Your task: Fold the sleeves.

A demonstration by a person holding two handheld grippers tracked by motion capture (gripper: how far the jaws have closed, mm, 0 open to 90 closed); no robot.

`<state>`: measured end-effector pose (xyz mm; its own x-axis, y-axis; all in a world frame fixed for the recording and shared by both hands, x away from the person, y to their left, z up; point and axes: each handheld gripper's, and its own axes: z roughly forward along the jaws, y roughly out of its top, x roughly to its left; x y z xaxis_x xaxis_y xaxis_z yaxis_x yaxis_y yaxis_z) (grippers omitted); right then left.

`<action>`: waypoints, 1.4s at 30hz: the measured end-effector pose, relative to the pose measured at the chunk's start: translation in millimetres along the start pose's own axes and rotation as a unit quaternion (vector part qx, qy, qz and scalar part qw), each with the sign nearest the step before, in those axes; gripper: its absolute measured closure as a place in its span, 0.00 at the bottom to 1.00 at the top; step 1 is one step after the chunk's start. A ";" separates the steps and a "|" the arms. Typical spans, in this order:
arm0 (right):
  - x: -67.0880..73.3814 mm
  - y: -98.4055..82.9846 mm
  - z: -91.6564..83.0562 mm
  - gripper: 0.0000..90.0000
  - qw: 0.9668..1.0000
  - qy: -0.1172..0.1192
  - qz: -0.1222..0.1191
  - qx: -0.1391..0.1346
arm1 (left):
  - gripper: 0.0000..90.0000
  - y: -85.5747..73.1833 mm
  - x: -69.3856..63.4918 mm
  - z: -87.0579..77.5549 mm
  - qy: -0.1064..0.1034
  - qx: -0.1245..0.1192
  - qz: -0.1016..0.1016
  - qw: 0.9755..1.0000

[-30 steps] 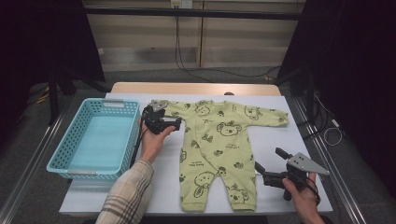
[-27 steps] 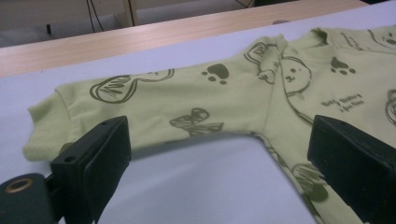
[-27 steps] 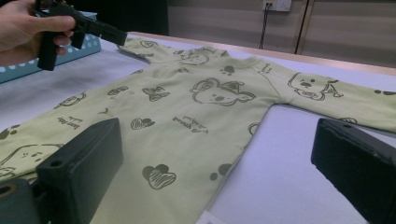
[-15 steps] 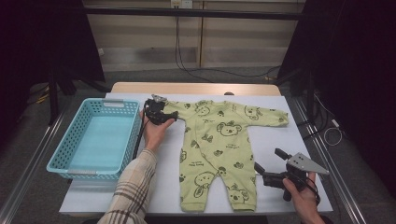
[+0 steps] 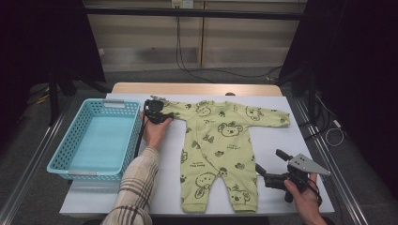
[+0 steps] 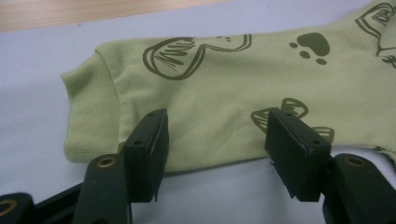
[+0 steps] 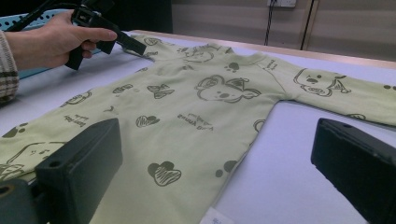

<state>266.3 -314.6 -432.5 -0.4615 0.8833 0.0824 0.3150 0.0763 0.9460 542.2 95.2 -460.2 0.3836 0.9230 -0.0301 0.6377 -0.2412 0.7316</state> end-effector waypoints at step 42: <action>-0.3 0.3 -1.4 0.02 1.000 -0.001 -0.006 -0.003 | 1.00 9.8 -34.5 -46.1 -0.051 -0.147 0.038 0.987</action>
<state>265.4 -315.5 -431.8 -0.4635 0.8832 0.0712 0.3044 0.0832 0.9489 504.5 74.9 -420.6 0.4974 0.8672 -0.0244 0.3885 -0.1975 0.9000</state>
